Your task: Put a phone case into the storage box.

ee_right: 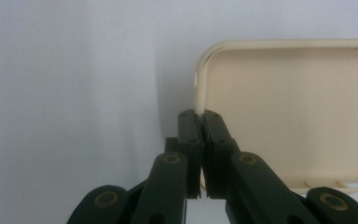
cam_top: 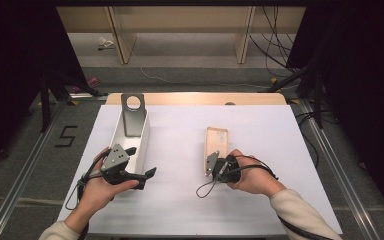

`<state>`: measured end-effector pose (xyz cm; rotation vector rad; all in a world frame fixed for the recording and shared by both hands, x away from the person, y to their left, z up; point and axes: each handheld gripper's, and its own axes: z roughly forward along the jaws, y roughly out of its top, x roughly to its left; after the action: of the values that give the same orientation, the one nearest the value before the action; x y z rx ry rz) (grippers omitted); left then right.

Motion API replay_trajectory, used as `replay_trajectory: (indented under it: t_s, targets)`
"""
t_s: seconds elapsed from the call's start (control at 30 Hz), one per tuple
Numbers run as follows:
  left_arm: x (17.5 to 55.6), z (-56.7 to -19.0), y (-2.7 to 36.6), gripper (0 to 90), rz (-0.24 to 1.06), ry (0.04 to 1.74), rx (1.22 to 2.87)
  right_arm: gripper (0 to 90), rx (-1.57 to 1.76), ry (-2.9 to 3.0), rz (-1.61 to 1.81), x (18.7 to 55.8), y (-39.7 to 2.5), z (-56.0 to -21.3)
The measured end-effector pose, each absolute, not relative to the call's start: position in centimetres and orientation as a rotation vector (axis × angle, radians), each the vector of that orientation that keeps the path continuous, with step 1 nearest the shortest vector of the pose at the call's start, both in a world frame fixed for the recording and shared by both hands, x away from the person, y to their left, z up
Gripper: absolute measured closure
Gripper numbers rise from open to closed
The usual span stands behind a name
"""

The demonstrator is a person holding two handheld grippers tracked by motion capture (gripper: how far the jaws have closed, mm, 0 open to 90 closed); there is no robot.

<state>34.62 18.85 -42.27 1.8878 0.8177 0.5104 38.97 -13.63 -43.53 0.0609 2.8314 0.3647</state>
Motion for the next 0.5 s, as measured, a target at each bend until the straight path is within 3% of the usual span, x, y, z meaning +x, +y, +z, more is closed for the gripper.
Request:
replay_trajectory:
  t_s: [0.5]
  targets:
    - [35.4,-40.5,18.6,11.4,0.514,0.861,1.844,87.9,0.083,2.761,0.658,37.7,-14.4,-42.1]
